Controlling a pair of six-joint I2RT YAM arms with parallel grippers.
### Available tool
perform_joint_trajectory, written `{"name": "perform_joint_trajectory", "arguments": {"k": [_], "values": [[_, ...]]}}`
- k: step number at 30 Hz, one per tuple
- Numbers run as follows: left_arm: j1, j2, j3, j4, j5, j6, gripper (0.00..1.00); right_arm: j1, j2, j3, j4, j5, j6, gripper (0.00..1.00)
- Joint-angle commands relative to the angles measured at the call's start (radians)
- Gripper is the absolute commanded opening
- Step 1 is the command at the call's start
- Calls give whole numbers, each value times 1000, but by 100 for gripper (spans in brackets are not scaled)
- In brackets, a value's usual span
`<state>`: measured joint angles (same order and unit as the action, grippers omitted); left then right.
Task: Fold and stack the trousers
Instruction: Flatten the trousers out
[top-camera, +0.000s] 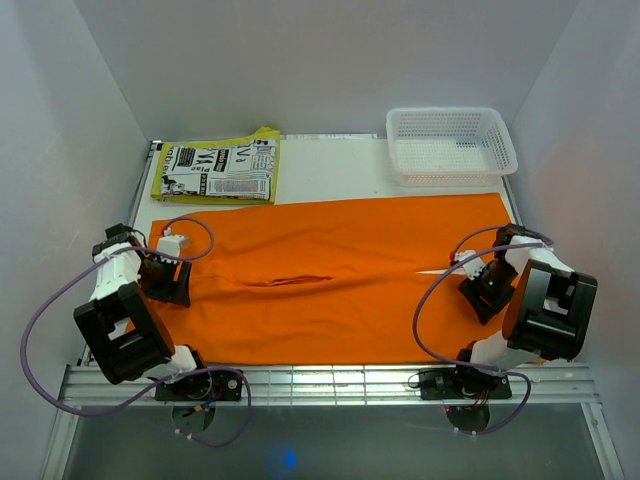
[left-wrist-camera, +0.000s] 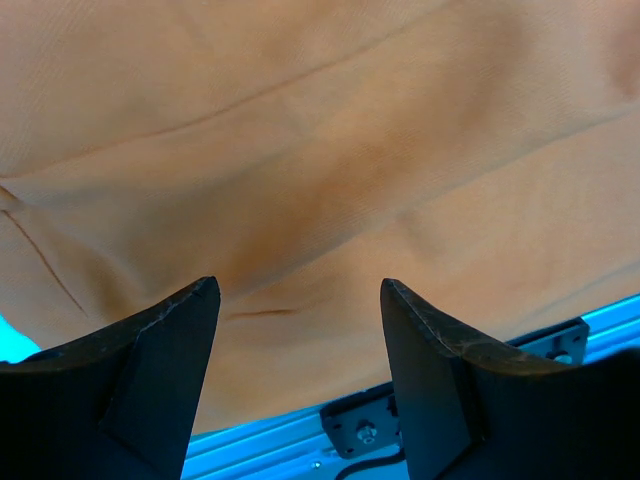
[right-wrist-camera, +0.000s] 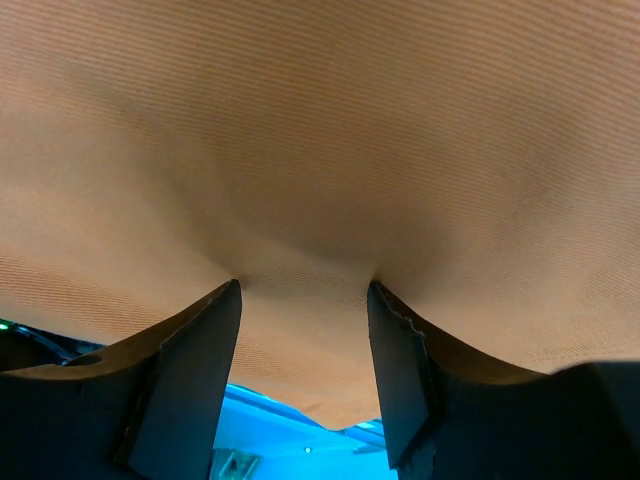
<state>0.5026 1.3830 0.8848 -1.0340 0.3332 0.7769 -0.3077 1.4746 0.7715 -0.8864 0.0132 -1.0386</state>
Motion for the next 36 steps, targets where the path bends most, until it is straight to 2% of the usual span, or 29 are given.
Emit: {"name": "perform_joint_trajectory", "arguments": {"k": [1, 6, 8, 10, 13, 14, 17, 21, 24, 26, 30, 36], "values": [[7, 31, -12, 93, -17, -8, 75, -10, 102, 52, 185, 41, -5, 60], [7, 99, 23, 173, 10, -109, 74, -10, 211, 164, 231, 30, 51, 59], [7, 122, 78, 161, 39, -122, 73, -7, 225, 219, 180, 1, 51, 59], [7, 126, 143, 56, 142, -73, 73, -10, 222, 311, 57, -62, 32, 59], [11, 123, 310, -58, 251, -42, 76, -11, 187, 423, -66, -189, 5, 61], [11, 135, 406, -75, 274, -45, 76, -11, 184, 512, -135, -258, 3, 62], [11, 197, 540, -89, 351, -114, 79, -10, 210, 662, -164, -347, 24, 63], [11, 385, 756, -60, 368, -235, 79, 2, 356, 793, -117, -357, 92, 63], [11, 522, 836, -21, 317, -274, 80, 9, 466, 862, -89, -340, 113, 61], [13, 618, 916, -17, 276, -265, 80, 10, 513, 865, -60, -322, 115, 61], [17, 720, 991, -14, 288, -193, 80, 15, 547, 798, 33, -274, 101, 60], [25, 814, 1069, -23, 296, -33, 79, 18, 566, 580, 150, -148, 26, 57]]}}
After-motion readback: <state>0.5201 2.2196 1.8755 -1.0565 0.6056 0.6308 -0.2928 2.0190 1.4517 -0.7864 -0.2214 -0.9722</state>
